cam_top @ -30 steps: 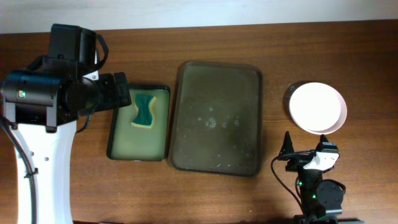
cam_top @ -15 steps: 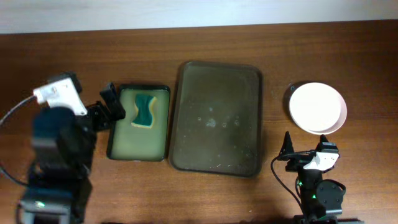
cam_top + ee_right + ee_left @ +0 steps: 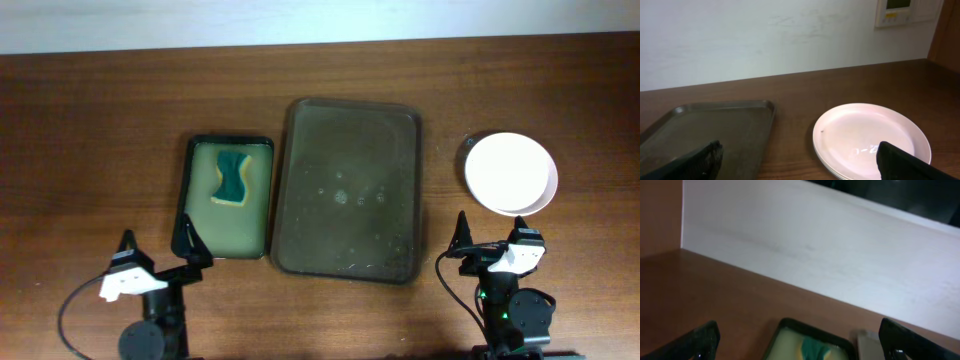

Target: Clean dirty plates on tray and stack at the side

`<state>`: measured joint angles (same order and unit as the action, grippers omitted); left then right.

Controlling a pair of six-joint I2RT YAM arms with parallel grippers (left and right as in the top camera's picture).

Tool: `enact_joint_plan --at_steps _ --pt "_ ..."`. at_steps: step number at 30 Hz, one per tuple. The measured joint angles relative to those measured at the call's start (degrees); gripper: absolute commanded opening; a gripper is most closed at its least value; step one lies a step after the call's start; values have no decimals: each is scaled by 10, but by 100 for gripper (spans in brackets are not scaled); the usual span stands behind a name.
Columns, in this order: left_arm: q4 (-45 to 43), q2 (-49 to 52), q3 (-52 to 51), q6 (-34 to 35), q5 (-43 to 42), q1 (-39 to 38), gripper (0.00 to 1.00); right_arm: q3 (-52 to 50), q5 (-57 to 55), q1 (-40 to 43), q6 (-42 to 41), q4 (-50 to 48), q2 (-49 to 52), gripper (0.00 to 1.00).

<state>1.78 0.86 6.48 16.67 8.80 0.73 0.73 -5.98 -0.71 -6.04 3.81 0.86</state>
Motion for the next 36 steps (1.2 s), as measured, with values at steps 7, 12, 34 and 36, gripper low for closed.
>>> enact_joint_plan --at_steps 7,12,34,36 --pt "12 0 -59 0 -5 -8 100 0 0 0 0 0 0 98" --pt "7 -2 -57 0 -4 -8 100 0 0 0 0 0 0 98" --pt "19 -2 -59 0 -5 -8 100 0 0 0 0 0 0 98" --pt "19 -2 -59 0 -5 -8 100 0 0 0 0 0 0 98"
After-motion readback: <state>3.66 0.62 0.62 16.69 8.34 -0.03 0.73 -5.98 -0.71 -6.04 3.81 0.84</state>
